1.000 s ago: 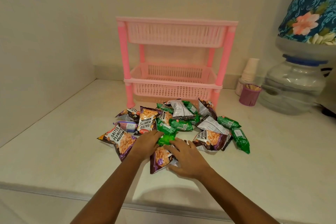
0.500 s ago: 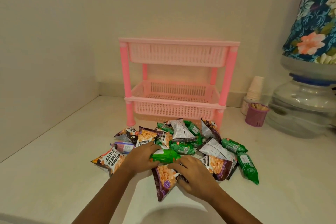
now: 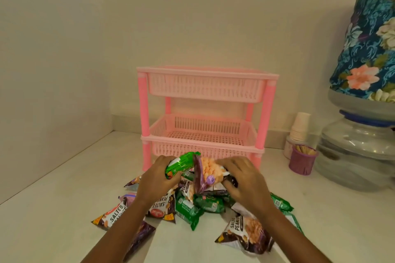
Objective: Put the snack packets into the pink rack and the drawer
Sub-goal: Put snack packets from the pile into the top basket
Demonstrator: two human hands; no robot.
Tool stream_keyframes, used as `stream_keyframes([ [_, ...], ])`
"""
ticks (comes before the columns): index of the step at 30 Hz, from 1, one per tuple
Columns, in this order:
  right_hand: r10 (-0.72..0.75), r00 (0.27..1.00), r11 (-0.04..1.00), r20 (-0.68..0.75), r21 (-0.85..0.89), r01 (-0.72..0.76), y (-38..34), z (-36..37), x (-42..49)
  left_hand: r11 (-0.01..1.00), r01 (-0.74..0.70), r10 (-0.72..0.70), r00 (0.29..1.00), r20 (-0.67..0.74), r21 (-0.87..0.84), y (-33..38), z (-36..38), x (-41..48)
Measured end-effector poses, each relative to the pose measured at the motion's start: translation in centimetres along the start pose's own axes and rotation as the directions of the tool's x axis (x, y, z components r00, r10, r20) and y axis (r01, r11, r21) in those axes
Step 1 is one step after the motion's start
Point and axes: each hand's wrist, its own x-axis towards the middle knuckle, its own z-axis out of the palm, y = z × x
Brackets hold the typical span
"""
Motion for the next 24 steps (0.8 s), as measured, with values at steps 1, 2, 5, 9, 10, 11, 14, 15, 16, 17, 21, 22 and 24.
stream_keyframes([
  [1,0.021,0.999,1.000,-0.031,-0.018,-0.022,0.5,-0.6,1.2,0.999,-0.021,0.021,1.000,0.005,0.025,0.1,0.0,0.7],
  [2,0.039,0.997,0.998,-0.060,-0.037,-0.042,1.1,-1.3,2.5,0.998,-0.041,0.041,0.999,0.007,0.041,0.3,-0.1,1.4],
  [5,0.076,0.985,0.992,-0.154,-0.085,-0.090,3.0,-3.8,7.3,0.994,-0.101,0.100,0.995,0.008,0.034,1.2,-0.5,4.0],
  [9,0.082,0.948,0.981,-0.309,-0.142,-0.131,5.7,-7.2,14.5,0.976,-0.210,0.209,0.978,0.013,0.050,2.8,-1.0,7.8],
  [10,0.080,0.939,0.976,-0.335,-0.166,-0.142,6.3,-7.8,16.3,0.971,-0.231,0.231,0.973,0.006,0.056,3.2,-1.1,8.7],
  [11,0.074,0.934,0.968,-0.349,-0.200,-0.151,7.0,-8.3,18.0,0.967,-0.247,0.248,0.969,-0.001,0.062,3.6,-1.1,9.5],
  [14,0.025,0.939,0.929,-0.344,-0.338,-0.149,8.9,-8.9,23.0,0.957,-0.284,0.285,0.958,-0.021,0.055,4.7,-1.2,11.9],
  [15,0.008,0.946,0.913,-0.323,-0.383,-0.139,9.5,-8.8,24.5,0.954,-0.296,0.298,0.954,-0.029,0.049,5.0,-1.2,12.6],
  [16,-0.004,0.957,0.896,-0.291,-0.426,-0.126,10.0,-8.7,25.8,0.951,-0.306,0.308,0.951,-0.037,0.041,5.3,-1.3,13.2],
  [17,-0.010,0.968,0.876,-0.249,-0.469,-0.112,10.6,-8.3,27.1,0.949,-0.315,0.316,0.948,-0.046,0.031,5.5,-1.4,13.8],
  [21,0.026,0.998,0.772,-0.060,-0.633,-0.058,12.6,-6.3,31.5,0.937,-0.350,0.350,0.933,-0.083,0.020,6.2,-1.8,16.1],
  [22,0.057,0.998,0.749,-0.027,-0.660,-0.061,13.1,-5.8,32.3,0.932,-0.361,0.361,0.928,-0.089,0.021,6.4,-1.9,16.6],
  [24,0.145,0.989,0.717,0.019,-0.691,-0.092,14.0,-4.8,33.8,0.924,-0.383,0.383,0.918,-0.102,0.019,6.7,-2.1,17.5],
])
